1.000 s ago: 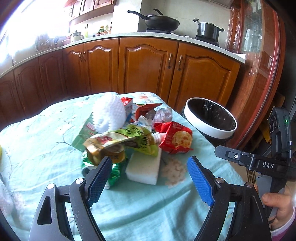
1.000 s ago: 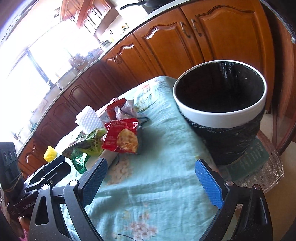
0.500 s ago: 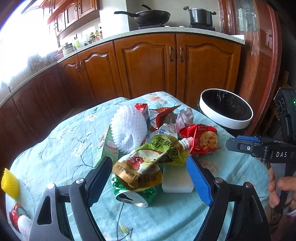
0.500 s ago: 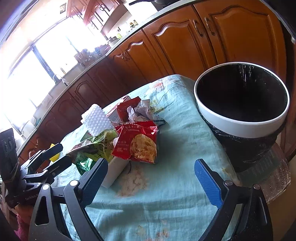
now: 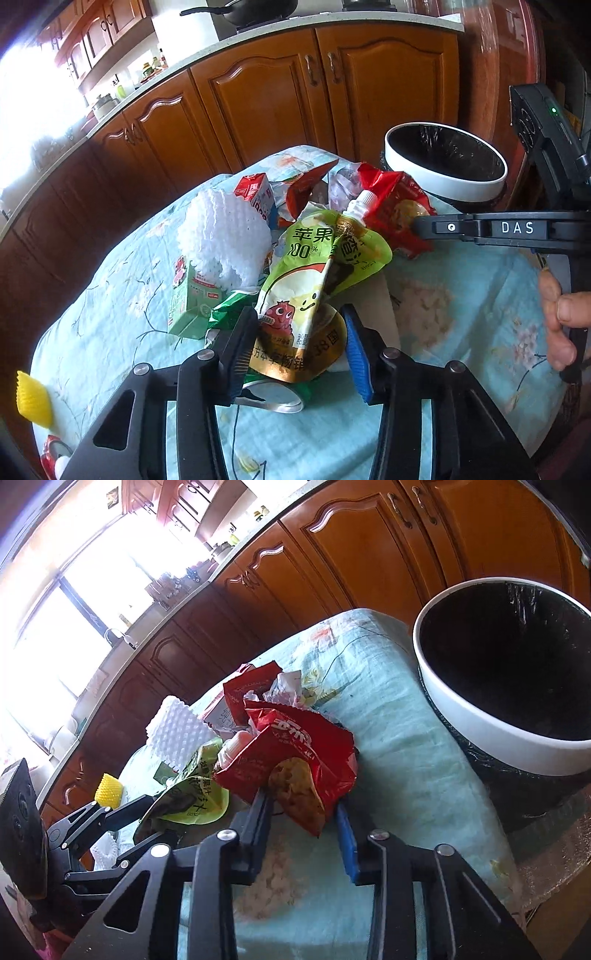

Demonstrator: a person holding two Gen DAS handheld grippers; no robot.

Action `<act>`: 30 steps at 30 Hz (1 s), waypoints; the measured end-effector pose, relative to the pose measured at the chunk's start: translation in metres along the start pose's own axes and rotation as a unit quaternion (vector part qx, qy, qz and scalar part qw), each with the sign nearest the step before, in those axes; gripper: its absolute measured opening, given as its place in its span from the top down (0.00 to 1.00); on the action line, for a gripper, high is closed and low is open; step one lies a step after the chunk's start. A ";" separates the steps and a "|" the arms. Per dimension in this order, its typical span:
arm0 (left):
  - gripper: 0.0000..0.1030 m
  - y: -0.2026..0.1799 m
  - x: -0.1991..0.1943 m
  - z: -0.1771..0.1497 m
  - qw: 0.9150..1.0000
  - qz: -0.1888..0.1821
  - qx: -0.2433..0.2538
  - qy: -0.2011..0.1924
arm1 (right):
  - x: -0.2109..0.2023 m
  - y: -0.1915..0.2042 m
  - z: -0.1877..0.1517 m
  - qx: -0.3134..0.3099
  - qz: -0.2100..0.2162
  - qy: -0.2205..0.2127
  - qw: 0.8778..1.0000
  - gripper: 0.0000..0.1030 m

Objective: Collect trash
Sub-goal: 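Carry the juice pouch and red snack bag over the bin with both tools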

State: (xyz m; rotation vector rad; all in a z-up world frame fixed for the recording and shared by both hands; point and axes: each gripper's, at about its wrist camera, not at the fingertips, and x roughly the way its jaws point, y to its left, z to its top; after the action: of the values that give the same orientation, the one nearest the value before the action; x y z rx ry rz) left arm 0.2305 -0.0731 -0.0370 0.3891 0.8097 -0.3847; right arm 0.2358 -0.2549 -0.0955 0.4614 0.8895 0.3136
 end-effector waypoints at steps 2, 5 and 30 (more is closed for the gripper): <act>0.80 0.003 -0.004 0.000 1.000 -0.012 -0.017 -0.006 | -0.006 0.002 -0.001 -0.007 -0.007 -0.005 1.000 0.97; 0.82 0.006 -0.014 -0.002 0.998 -0.038 -0.047 -0.018 | -0.020 0.002 -0.003 -0.016 -0.004 -0.018 1.000 0.99; 0.83 -0.035 0.003 0.044 0.984 -0.146 -0.090 -0.057 | -0.107 -0.044 0.007 -0.025 -0.071 -0.083 0.994 1.00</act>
State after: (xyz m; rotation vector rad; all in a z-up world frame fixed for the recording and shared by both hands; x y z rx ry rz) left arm 0.2436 -0.1247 -0.0180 0.0773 0.7841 -0.5955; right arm 0.1807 -0.3418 -0.0426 0.3693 0.7457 0.1642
